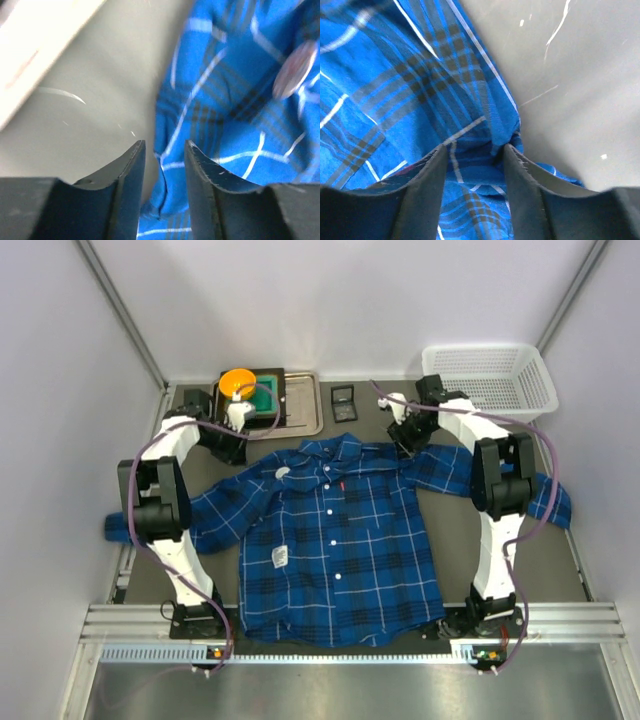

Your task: Pin the brooch onto the clothing

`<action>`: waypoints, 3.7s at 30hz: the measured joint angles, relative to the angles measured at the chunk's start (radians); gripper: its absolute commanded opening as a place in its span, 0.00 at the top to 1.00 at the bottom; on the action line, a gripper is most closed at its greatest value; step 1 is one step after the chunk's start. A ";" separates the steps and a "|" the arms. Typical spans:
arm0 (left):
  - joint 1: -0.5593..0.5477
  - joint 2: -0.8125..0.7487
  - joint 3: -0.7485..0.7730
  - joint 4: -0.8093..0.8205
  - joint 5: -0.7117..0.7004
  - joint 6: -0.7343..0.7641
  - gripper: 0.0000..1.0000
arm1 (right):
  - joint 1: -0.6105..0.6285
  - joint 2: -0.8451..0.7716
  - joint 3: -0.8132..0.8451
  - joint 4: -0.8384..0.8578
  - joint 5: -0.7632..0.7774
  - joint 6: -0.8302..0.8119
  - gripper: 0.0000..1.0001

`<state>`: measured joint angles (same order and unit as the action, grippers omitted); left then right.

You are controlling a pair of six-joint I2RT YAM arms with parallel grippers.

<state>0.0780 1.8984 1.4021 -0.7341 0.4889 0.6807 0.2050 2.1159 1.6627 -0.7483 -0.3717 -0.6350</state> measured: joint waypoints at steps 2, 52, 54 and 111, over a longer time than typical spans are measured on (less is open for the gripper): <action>-0.005 0.015 0.086 0.014 0.051 -0.044 0.51 | 0.000 0.002 0.050 -0.021 -0.027 0.010 0.38; -0.210 0.257 0.259 0.173 0.081 -0.292 0.96 | 0.086 0.238 0.375 0.012 -0.107 0.140 1.00; -0.206 0.208 0.200 0.245 0.081 -0.298 0.97 | 0.084 0.235 0.375 0.043 -0.108 0.158 1.00; -0.042 0.258 0.257 0.210 0.060 -0.196 1.00 | 0.121 -0.068 -0.082 0.043 -0.083 0.189 0.37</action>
<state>0.0360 2.1563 1.6592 -0.5240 0.5491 0.4843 0.3264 2.0476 1.5810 -0.7048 -0.4549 -0.4461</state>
